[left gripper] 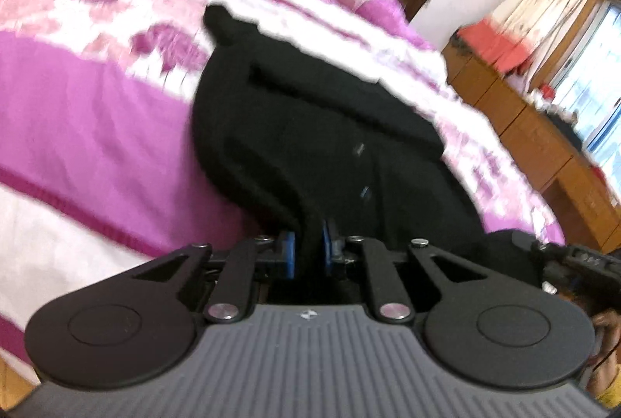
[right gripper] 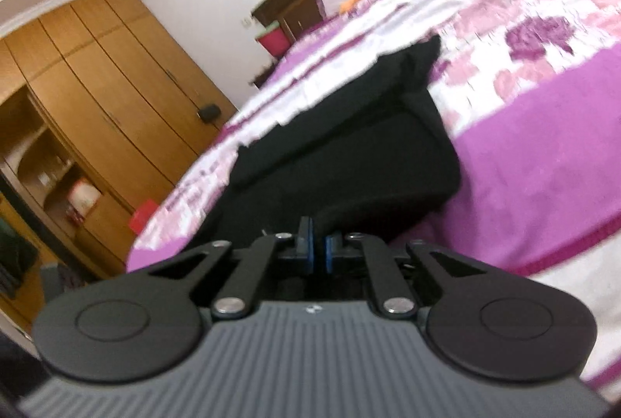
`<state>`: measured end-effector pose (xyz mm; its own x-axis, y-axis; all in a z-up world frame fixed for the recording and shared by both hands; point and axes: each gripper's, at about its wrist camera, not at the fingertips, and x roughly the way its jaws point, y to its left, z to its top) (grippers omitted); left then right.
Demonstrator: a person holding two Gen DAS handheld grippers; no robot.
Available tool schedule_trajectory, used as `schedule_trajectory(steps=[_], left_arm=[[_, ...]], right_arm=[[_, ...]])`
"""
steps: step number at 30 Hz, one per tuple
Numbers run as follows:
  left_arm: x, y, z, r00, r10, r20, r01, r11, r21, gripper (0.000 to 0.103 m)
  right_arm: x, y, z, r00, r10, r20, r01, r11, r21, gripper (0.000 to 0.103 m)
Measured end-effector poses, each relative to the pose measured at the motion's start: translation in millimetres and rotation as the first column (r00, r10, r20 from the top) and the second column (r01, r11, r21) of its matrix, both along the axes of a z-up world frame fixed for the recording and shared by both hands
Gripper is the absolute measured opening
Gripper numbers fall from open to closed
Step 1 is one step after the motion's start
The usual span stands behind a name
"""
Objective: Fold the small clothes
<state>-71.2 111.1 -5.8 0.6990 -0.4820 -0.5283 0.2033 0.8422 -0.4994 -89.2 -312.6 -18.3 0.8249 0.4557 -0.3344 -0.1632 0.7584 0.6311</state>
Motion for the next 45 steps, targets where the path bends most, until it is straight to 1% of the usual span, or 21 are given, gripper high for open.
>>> schedule_trajectory(steps=[2, 3, 6, 10, 15, 17, 20, 24, 26, 29, 33, 36, 39, 40, 42, 43, 45], left_arm=[[4.1, 2.7, 12.0, 0.999, 0.016, 0.028, -0.015, 0.999, -0.038, 0.015], [7.9, 3.3, 18.3, 0.999, 0.031, 0.042, -0.029, 0.999, -0.04, 0.015], [21.2, -0.6, 38.3, 0.992, 0.07, 0.101, -0.071, 0.997, 0.006, 0.015], [49.2, -3.1, 58.5, 0.987, 0.1, 0.128, -0.098, 0.995, -0.016, 0.015], [84.8, -6.6, 85.6, 0.967, 0.162, 0.197, -0.162, 0.987, -0.018, 0.015], [99.8, -8.2, 93.9, 0.959, 0.189, 0.209, -0.192, 0.981, -0.008, 0.015], [124.8, -8.7, 103.5, 0.951, 0.209, 0.227, -0.214, 0.977, -0.004, 0.015], [163.7, -15.2, 107.3, 0.946, 0.223, 0.235, -0.234, 0.972, 0.02, 0.015], [185.6, -20.8, 102.2, 0.945, 0.219, 0.244, -0.237, 0.971, 0.045, 0.015], [217.0, -28.7, 88.7, 0.946, 0.21, 0.246, -0.241, 0.965, 0.104, 0.015], [260.1, -34.7, 56.8, 0.964, 0.189, 0.189, -0.221, 0.961, 0.166, 0.015], [283.9, -35.9, 27.0, 0.967, 0.191, 0.169, -0.227, 0.947, 0.227, 0.015], [305.4, -27.8, -4.8, 0.971, 0.222, 0.093, -0.238, 0.947, 0.218, 0.016], [308.9, -26.8, -12.3, 0.971, 0.224, 0.085, -0.237, 0.947, 0.216, 0.016], [311.6, -26.7, -20.4, 0.972, 0.213, 0.096, -0.23, 0.946, 0.229, 0.016], [311.6, -27.1, -20.7, 0.972, 0.209, 0.104, -0.228, 0.945, 0.235, 0.016], [310.9, -27.1, -17.8, 0.974, 0.199, 0.105, -0.219, 0.947, 0.236, 0.02]], right_arm=[[7.4, -0.2, 7.6, 0.999, -0.013, 0.029, 0.013, 1.0, 0.0, 0.009], [10.5, -0.3, 12.2, 0.999, -0.02, 0.048, 0.02, 1.0, 0.001, 0.009], [22.2, -1.6, 26.0, 0.995, -0.032, 0.098, 0.033, 0.999, -0.005, 0.009], [45.6, -3.1, 43.2, 0.987, -0.06, 0.152, 0.066, 0.997, -0.033, 0.009], [82.8, -10.1, 60.6, 0.976, -0.121, 0.183, 0.13, 0.991, -0.036, 0.009], [97.3, -10.5, 67.2, 0.97, -0.144, 0.196, 0.156, 0.987, -0.047, 0.009], [120.4, -7.4, 77.6, 0.957, -0.174, 0.232, 0.199, 0.976, -0.09, 0.009], [153.5, -2.3, 84.6, 0.945, -0.204, 0.256, 0.246, 0.959, -0.144, 0.009], [171.1, 1.5, 83.8, 0.938, -0.218, 0.269, 0.272, 0.944, -0.186, 0.009], [196.8, 5.6, 75.0, 0.935, -0.23, 0.27, 0.296, 0.925, -0.238, 0.009], [229.3, 8.3, 50.9, 0.941, -0.242, 0.235, 0.308, 0.9, -0.308, 0.009], [250.5, 10.3, 29.7, 0.947, -0.256, 0.196, 0.312, 0.883, -0.351, 0.009], [270.7, 9.2, 6.7, 0.954, -0.263, 0.146, 0.3, 0.866, -0.401, 0.009], [274.7, 9.4, -0.7, 0.956, -0.266, 0.122, 0.293, 0.864, -0.41, 0.01], [279.6, 9.0, -14.7, 0.961, -0.269, 0.07, 0.274, 0.87, -0.41, 0.01], [278.9, 8.1, -19.2, 0.962, -0.267, 0.063, 0.269, 0.875, -0.402, 0.01], [276.0, 8.4, -19.2, 0.962, -0.266, 0.068, 0.27, 0.876, -0.399, 0.009]])
